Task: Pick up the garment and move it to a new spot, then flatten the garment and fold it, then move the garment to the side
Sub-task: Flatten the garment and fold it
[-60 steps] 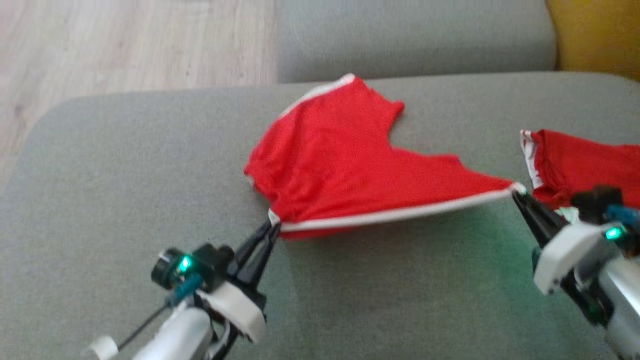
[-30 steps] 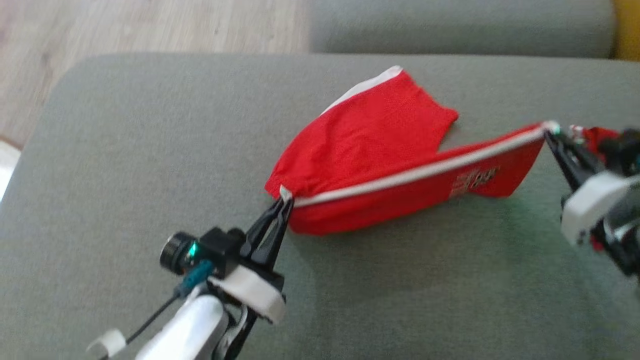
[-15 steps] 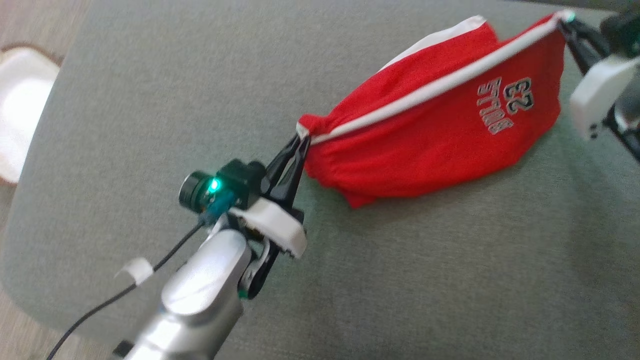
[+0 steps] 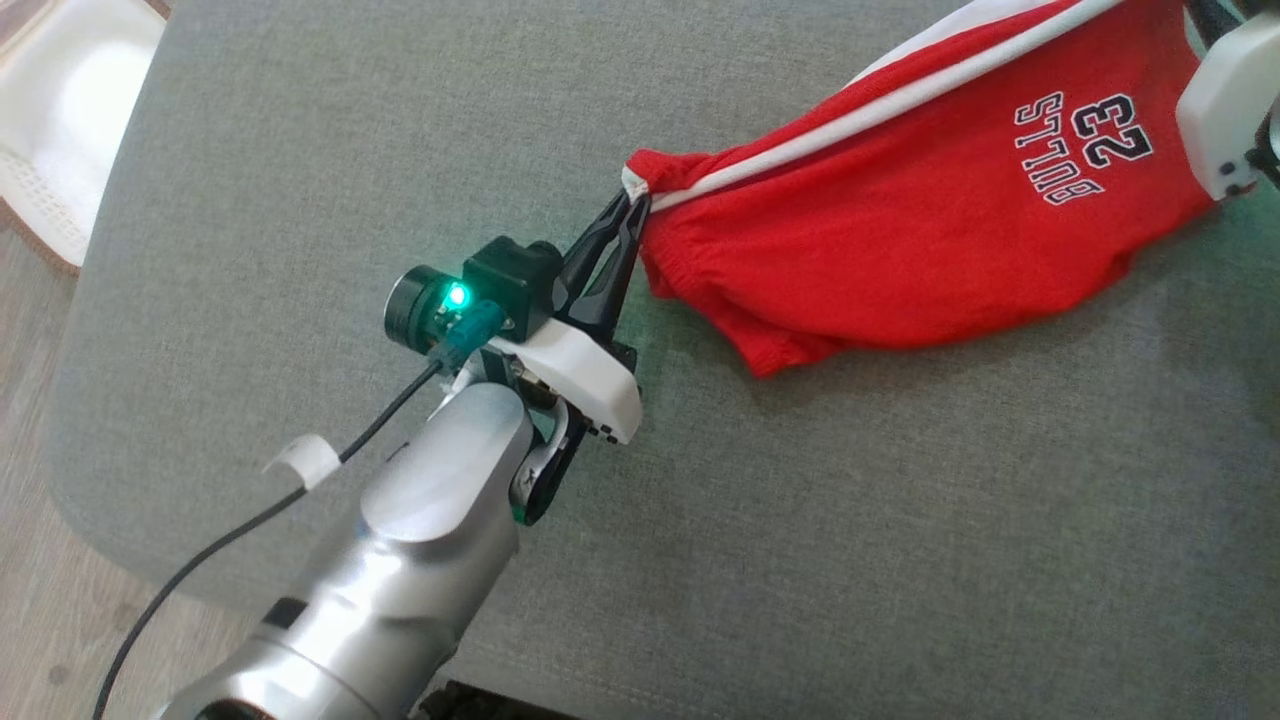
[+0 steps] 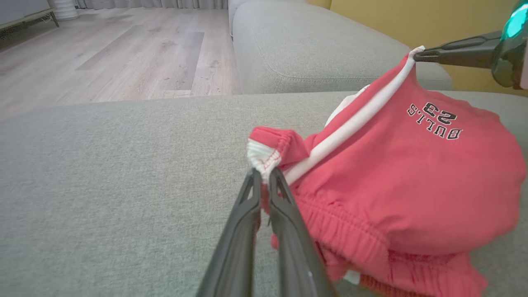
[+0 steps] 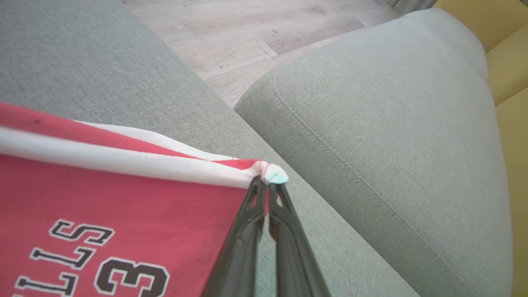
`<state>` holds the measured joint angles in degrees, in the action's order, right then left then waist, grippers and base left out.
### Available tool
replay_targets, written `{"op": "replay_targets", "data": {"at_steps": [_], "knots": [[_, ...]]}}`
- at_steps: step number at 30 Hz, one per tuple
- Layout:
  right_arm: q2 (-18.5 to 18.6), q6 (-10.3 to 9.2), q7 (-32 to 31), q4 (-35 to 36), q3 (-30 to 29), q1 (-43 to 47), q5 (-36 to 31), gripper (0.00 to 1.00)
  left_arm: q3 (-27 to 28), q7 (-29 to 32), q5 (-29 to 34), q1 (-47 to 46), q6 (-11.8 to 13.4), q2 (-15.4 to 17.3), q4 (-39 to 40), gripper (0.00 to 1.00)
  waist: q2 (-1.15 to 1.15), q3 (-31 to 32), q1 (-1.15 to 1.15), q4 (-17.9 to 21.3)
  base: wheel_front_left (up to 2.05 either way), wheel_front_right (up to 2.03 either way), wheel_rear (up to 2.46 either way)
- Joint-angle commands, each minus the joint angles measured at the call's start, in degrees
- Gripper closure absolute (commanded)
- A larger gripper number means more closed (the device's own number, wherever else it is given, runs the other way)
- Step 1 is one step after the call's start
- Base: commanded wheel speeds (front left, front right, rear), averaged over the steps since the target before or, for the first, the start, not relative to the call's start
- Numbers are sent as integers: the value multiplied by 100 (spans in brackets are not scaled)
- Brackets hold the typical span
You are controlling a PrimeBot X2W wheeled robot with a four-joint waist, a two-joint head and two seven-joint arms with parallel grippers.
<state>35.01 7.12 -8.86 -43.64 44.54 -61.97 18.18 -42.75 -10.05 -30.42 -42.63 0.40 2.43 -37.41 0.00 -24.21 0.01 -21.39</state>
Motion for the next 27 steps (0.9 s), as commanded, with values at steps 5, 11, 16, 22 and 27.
{"op": "replay_targets", "data": {"at_steps": [5,11,16,22,27], "knots": [[-39,36,260,-221,272,-314,163,61,57,-136,-98,-313,-41,76,-160,100,0,-62,-1,-24,0,0,0],[-191,36,543,-570,535,-570,285,0,36,-249,-190,-437,81,55,-412,0,0,-75,-1,37,0,0,0],[-287,36,750,-822,509,-646,469,0,122,-382,-233,-467,167,52,-490,0,0,41,-1,149,0,0,0],[-536,36,1412,-1013,121,-501,920,0,524,-486,-254,-301,307,210,-303,0,0,414,-1,421,0,0,0],[-912,36,2019,-969,-355,-175,1256,0,1309,-493,-107,207,442,498,641,0,0,824,-1,750,0,0,0]]}}
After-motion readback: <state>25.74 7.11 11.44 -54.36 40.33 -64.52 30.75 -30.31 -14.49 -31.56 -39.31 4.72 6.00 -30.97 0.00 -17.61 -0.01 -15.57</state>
